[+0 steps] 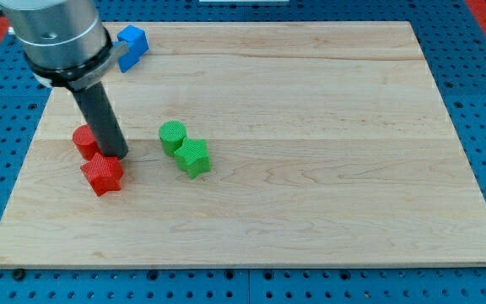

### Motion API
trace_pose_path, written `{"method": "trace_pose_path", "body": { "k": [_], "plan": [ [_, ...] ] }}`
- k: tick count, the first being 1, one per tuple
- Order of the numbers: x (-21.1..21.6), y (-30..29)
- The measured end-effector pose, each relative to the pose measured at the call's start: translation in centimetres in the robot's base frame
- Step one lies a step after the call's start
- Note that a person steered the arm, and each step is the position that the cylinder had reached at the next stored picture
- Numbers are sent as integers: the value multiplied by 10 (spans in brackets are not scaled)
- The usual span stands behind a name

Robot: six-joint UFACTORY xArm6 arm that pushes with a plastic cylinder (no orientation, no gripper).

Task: Move the red circle towards the left corner

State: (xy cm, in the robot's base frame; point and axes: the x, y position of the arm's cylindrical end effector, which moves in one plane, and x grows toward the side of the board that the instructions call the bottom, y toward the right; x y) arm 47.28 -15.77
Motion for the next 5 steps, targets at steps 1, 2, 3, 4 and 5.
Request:
{"method": "trace_pose_path", "body": {
  "k": [1,2,3,4,5],
  "plan": [
    [8,25],
    [43,-24],
    [57,-61],
    [32,-6],
    [-13,-8]
  ]
}}
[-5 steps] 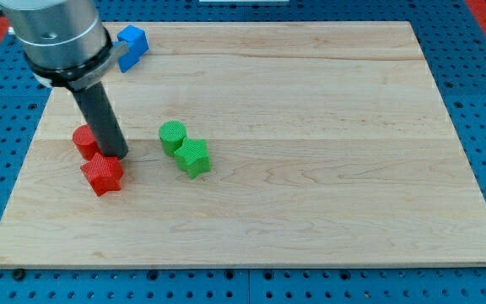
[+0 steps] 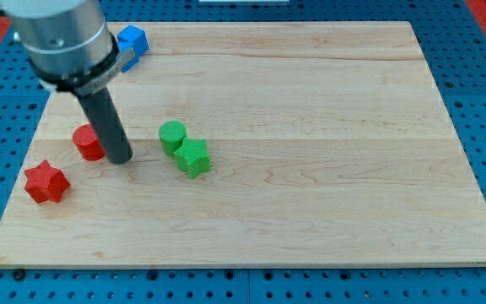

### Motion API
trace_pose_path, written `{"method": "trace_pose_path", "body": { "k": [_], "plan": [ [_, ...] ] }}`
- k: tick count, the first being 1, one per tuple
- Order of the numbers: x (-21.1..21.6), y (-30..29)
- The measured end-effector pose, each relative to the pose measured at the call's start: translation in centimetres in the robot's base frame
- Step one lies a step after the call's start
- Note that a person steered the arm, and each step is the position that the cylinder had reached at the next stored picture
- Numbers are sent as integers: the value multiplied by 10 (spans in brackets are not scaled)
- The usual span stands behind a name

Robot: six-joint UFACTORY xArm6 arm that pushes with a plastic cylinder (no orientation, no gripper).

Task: Move the red circle towards the left corner

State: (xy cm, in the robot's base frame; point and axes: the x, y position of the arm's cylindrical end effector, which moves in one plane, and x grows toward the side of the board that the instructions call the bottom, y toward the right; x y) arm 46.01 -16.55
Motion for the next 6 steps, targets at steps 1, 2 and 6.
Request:
{"method": "trace_pose_path", "body": {
  "k": [1,2,6],
  "plan": [
    [-9,-29],
    [-16,-47],
    [-25,-84]
  ]
}}
